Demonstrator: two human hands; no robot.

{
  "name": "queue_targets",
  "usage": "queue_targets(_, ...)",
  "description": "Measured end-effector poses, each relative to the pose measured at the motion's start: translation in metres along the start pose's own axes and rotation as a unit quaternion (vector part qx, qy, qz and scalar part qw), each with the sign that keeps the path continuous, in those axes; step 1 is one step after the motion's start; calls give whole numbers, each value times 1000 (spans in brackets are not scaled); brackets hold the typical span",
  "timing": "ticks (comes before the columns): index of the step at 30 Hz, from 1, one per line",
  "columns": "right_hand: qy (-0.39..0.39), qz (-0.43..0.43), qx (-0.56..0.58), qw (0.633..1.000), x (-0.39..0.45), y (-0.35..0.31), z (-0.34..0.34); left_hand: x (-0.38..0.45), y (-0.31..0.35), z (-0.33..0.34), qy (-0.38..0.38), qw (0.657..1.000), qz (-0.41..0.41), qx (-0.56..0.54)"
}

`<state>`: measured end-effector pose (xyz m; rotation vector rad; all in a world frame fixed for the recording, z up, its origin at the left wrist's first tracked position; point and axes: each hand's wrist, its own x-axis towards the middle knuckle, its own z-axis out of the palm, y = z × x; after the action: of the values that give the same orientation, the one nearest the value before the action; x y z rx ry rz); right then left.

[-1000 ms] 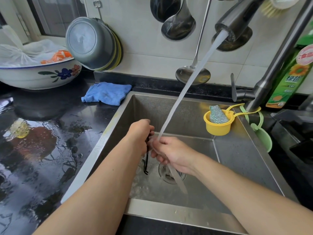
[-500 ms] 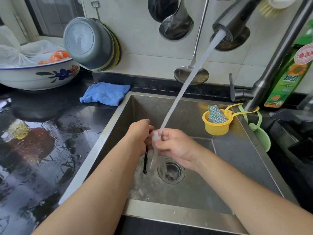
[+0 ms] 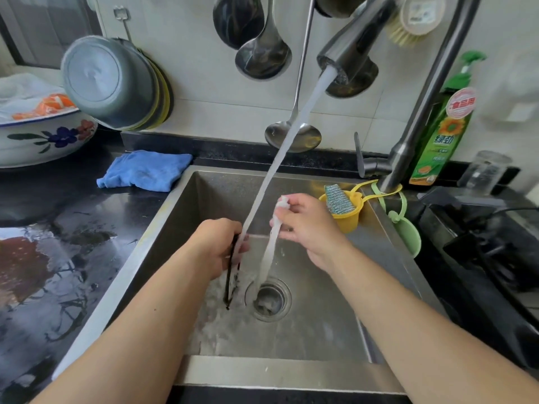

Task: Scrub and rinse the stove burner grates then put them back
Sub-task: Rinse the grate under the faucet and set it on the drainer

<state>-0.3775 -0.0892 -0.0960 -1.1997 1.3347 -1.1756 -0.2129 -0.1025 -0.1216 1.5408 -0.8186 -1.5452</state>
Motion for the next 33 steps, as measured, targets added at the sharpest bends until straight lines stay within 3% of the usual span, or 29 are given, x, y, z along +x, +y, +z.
queue_targets(4, 100, -91, -42, 990, 11, -35, -58, 1, -2, 2, -2, 999, 18, 39)
queue_targets(10, 169, -176, -132, 961, 54, -52, -103, 2, -6, 3, -32, 991, 52, 120)
queue_targets(16, 113, -107, -311, 938, 101, -20, -100, 4, -4, 2, 6, 970, 79, 230)
queue_targets(18, 129, -105, -338, 926, 108, -20, -95, 5, -5, 3, 15, 967, 83, 241)
queue_targets(22, 187, -113, -443, 869, 120, -20, -91, 6, -4, 1, 21, 955, 95, 279)
queue_targets(25, 184, -65, -475, 858, 123, -18, -86, 3, -3, -2, -5, 956, 89, 278)
queue_targets(27, 176, -38, -467, 866, 117, -18, -83, 4, -5, -4, -24, 959, 75, 272)
queue_targets(29, 212, -84, -396, 889, 103, -25, -78, 5, -7, -5, -28, 963, 60, 261)
queue_targets(33, 239, -184, -87, 950, 36, -70, -68, 2, -5, -6, -21, 966, 68, 248)
